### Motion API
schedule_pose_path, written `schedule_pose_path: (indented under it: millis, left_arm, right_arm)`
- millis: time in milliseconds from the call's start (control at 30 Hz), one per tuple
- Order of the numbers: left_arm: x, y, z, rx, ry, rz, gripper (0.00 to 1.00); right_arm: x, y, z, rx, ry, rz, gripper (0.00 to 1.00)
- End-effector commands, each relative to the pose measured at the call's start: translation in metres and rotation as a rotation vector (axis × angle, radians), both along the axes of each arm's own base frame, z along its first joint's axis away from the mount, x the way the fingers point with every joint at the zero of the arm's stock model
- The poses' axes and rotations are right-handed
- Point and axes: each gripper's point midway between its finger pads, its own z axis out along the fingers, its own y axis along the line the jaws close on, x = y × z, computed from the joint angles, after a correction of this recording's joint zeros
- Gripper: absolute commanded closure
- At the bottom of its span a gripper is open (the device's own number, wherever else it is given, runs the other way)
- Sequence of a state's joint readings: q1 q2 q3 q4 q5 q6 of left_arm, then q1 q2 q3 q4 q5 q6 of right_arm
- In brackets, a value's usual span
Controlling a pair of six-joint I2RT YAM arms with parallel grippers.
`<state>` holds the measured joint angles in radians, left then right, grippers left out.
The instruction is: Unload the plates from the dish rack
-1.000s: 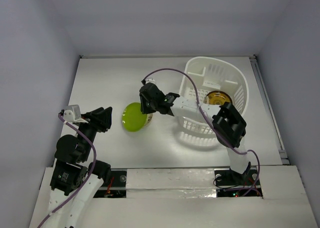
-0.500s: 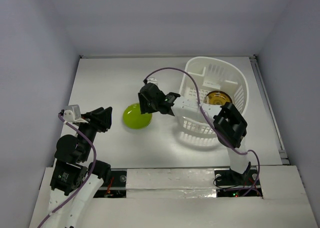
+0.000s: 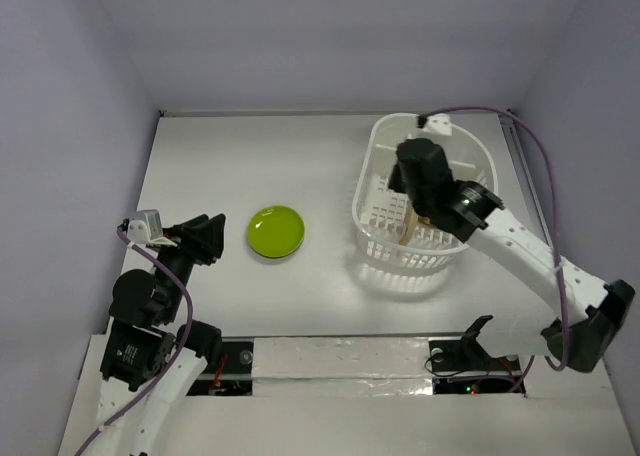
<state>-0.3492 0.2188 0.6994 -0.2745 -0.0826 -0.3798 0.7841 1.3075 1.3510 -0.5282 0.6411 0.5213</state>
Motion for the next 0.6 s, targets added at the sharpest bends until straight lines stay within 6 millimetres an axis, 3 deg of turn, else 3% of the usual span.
schedule_pose_path:
  millis: [0,67,100,200,367,567]
  left_arm:
    - [0.000,-0.002,0.011,-0.012,-0.045,-0.012,0.60]
    - [0.000,-0.002,0.011,-0.011,-0.044,-0.012,0.60]
    - [0.000,-0.002,0.011,-0.010,-0.046,-0.012,0.60]
    - [0.000,-0.002,0.011,-0.010,-0.044,-0.012,0.60]
    - [0.000,-0.001,0.011,-0.012,-0.045,-0.006,0.60]
    - [-0.001,0.000,0.011,-0.014,-0.048,-0.005,0.60]
  right_arm:
    - [-0.007,-0.071,-0.050,-0.149,0.141,-0.146,0.97]
    - [-0.012,-0.089,-0.064,-0.200,0.200,-0.168,0.79]
    - [-0.013,-0.093,-0.069,-0.227,0.217,-0.179,0.60]
    - [-0.012,-0.102,-0.086,-0.294,0.281,-0.189,0.38]
    - [0.000,-0.091,-0.113,-0.323,0.348,-0.134,0.35]
    - [0.010,-0.095,-0.135,-0.389,0.398,-0.166,0.52]
